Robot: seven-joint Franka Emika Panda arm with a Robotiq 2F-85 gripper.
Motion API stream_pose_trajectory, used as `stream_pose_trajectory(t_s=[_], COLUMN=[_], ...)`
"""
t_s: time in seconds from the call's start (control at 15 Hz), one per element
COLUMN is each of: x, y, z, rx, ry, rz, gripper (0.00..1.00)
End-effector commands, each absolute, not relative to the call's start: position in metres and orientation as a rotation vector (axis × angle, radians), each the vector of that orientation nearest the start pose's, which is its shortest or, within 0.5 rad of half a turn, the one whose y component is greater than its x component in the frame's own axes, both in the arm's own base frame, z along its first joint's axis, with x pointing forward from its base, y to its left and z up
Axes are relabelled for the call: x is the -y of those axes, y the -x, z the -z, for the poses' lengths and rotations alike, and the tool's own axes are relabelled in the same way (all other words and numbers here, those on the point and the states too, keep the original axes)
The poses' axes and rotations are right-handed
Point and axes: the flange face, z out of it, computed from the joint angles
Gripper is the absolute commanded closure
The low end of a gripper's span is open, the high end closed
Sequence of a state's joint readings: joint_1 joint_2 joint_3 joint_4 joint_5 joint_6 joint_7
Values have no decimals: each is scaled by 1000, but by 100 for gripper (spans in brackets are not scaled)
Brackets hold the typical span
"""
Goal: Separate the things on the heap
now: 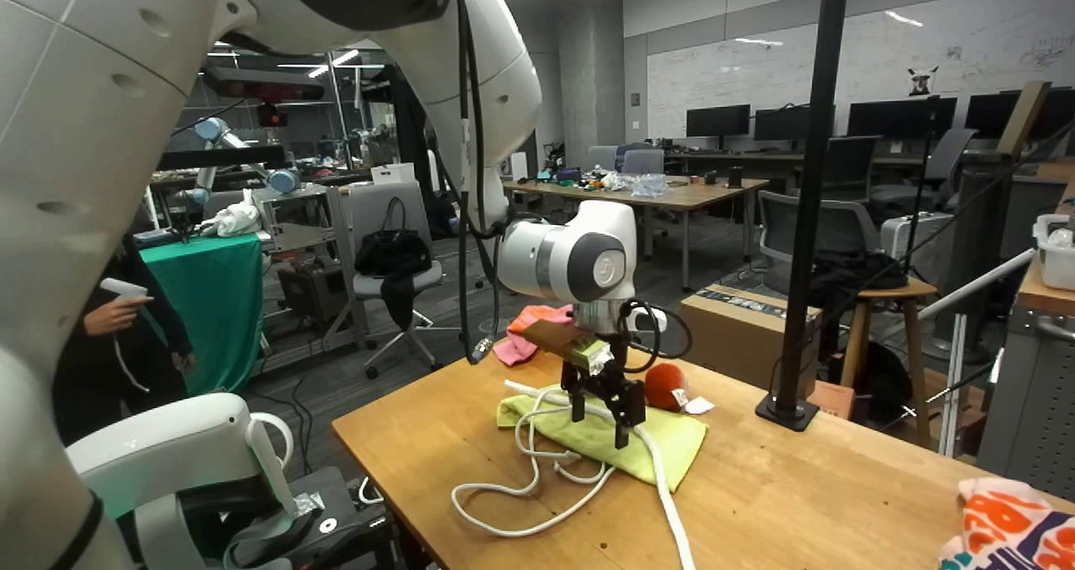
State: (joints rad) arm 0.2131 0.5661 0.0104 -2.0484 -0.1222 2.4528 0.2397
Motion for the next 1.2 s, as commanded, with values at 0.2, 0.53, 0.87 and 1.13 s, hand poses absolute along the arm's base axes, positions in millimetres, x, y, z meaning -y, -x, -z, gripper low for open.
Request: stream_pose_trajectory(t_s=[0.2,0.53,0.87,1.13], x=[-115,-99,-87,-79], y=[-576,-588,-602,-607], z=[-143,-135,-135,-132], rx=[144,134,119,111], ry=[3312,3320,3333,3340], rz=[-83,-90,-63,-67], gripper=[0,0,0,0])
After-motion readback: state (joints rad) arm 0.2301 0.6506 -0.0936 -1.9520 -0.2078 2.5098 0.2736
